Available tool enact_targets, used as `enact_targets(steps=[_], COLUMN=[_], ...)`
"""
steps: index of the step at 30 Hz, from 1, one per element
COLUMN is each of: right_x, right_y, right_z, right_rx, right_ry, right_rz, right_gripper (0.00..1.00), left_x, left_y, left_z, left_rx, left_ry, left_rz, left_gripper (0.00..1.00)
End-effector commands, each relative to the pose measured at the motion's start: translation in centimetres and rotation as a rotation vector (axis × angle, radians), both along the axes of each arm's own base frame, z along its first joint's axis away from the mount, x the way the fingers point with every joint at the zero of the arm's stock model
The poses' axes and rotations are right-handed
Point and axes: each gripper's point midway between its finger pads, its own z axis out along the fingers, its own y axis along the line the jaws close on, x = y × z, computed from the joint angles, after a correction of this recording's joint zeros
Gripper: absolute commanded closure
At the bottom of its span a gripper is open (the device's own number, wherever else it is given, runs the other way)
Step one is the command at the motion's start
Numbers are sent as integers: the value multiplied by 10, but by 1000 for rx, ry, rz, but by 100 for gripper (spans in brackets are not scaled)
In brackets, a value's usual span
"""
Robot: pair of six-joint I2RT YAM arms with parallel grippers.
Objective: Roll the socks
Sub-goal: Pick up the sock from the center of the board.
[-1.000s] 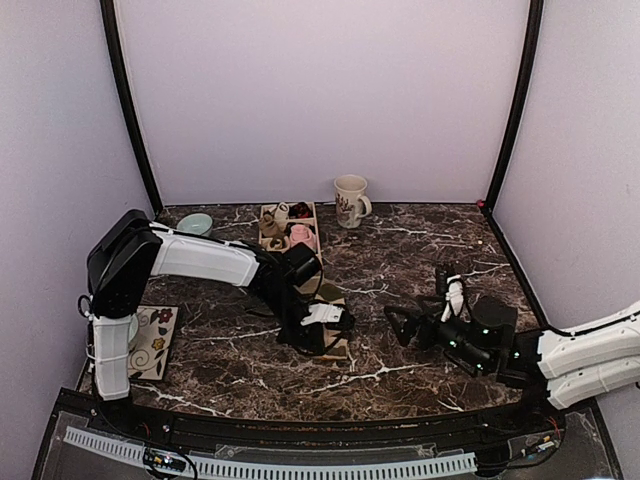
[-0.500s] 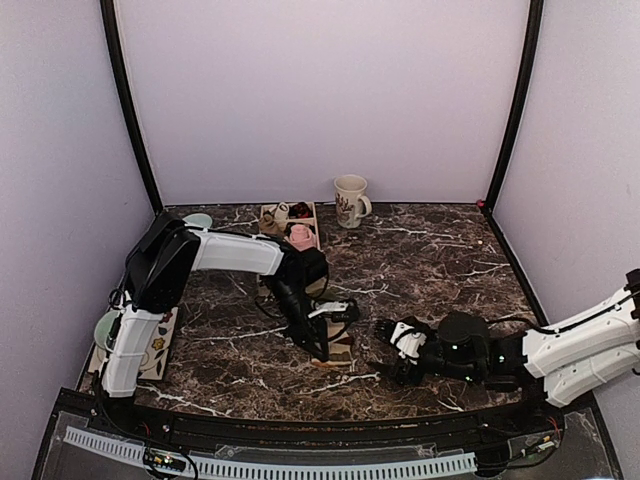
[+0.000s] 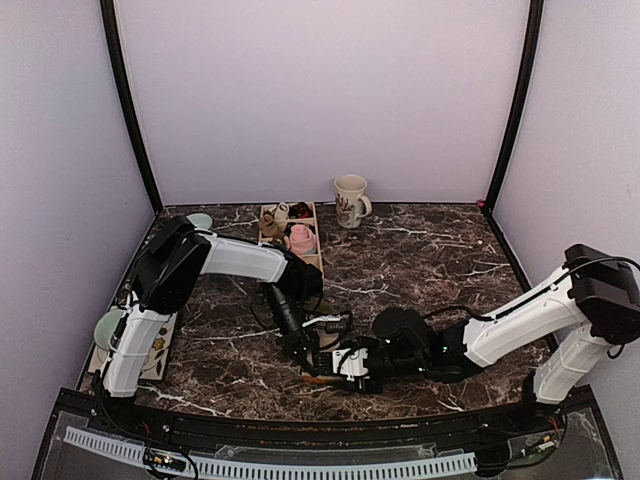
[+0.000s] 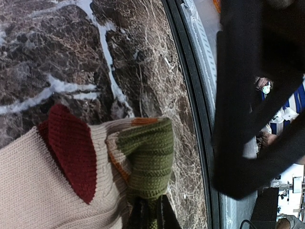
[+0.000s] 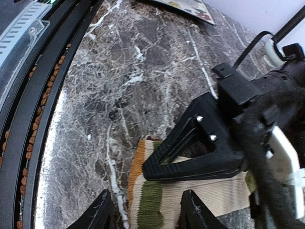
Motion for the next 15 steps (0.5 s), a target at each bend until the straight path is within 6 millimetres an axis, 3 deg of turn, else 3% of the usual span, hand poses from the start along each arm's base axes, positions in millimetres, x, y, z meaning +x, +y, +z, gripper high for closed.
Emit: enact_targets(steps=[1,9,15], right_x=[-19,-10,-1], right_y=[10,12,12], right_z=[-14,-39,-41], right_rx=[-22,-56,-47], right_ry=[60,58,25], right_rz=[103,50,4], right_gripper=[53,56,56], left_x=[-7,-3,-3], left_y=[55,55,59], left_z=[-77,-80,-81], left_rx=[303,309,320], left_ry=[-101,-127,-136], left_rz=[-119,-116,-128], left_gripper=[100,100,100])
